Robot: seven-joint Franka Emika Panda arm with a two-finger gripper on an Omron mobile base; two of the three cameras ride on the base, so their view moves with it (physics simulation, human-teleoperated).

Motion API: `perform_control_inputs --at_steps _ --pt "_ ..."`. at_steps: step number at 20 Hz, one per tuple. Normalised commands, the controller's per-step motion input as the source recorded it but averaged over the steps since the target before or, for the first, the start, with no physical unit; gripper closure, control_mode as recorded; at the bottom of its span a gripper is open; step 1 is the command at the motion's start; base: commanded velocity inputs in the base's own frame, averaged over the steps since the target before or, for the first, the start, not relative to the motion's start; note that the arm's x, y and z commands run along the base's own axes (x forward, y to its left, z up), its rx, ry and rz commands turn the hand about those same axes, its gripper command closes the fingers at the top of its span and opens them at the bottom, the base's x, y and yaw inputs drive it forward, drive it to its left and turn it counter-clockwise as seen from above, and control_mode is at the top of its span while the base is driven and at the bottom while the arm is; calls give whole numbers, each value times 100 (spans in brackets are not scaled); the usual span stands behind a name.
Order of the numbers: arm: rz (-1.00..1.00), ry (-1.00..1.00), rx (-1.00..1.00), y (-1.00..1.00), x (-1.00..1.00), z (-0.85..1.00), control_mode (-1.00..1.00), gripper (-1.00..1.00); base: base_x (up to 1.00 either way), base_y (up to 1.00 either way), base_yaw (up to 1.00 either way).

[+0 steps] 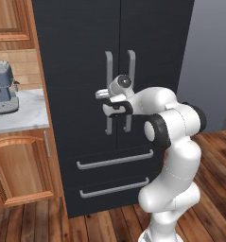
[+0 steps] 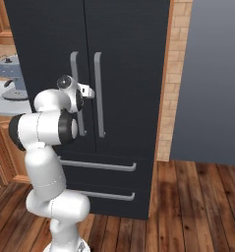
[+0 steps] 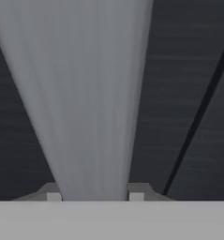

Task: Retrieve the chicken drumstick from the fridge and place it on the saucepan with marinade on the stove.

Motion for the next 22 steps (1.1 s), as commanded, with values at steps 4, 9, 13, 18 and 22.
perform_control_inputs --at_steps 4,9,13,18,22 --pt "0 0 0 55 -6 0 -100 100 0 0 0" --pt "0 3 0 100 -38 11 -100 100 0 0 0" --pt "0 10 0 100 -64 8 -100 100 0 0 0" --pt "0 15 3 100 -93 9 -100 100 0 0 0" --pt "0 10 3 100 -100 1 -100 100 0 0 0"
